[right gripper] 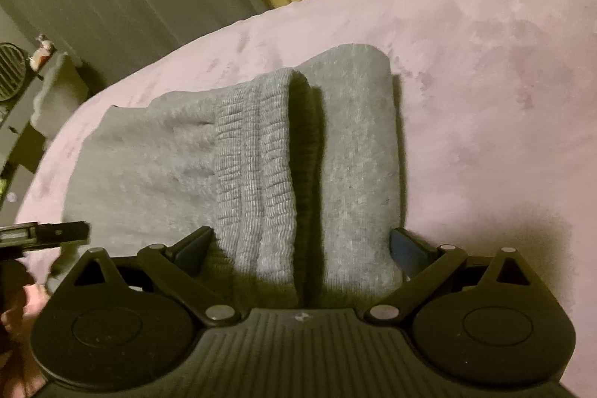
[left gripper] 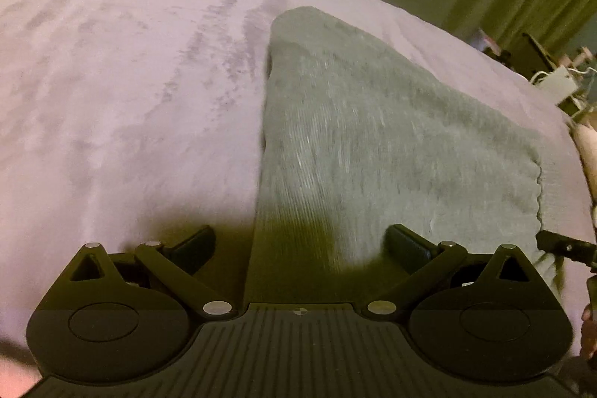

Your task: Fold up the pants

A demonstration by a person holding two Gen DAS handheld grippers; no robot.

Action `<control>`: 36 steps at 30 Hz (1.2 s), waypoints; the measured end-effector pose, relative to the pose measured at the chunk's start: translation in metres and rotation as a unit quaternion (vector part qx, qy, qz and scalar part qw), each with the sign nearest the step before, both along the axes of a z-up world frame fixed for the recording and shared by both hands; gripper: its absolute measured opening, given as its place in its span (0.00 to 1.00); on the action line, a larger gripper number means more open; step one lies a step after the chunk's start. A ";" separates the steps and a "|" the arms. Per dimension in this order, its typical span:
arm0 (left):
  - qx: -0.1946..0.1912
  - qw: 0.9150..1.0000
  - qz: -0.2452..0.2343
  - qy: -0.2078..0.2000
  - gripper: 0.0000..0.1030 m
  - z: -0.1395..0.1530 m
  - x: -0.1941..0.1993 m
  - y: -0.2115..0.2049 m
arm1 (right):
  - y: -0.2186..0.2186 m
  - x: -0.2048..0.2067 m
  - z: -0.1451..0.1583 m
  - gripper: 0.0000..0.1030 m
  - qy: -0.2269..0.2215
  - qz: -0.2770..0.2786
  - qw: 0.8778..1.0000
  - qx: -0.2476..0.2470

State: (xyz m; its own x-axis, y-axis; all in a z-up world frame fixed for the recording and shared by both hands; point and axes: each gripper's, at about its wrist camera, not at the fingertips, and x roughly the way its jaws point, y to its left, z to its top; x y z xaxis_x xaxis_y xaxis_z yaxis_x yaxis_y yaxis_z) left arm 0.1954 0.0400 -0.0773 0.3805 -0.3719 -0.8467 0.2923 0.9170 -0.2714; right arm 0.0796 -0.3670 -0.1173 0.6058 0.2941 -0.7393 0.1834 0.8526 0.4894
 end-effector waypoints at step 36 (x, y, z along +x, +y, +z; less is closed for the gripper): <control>-0.101 0.973 -0.203 0.046 1.00 -0.034 0.064 -0.055 | -0.037 0.055 -0.055 0.96 -0.013 0.088 0.955 0.284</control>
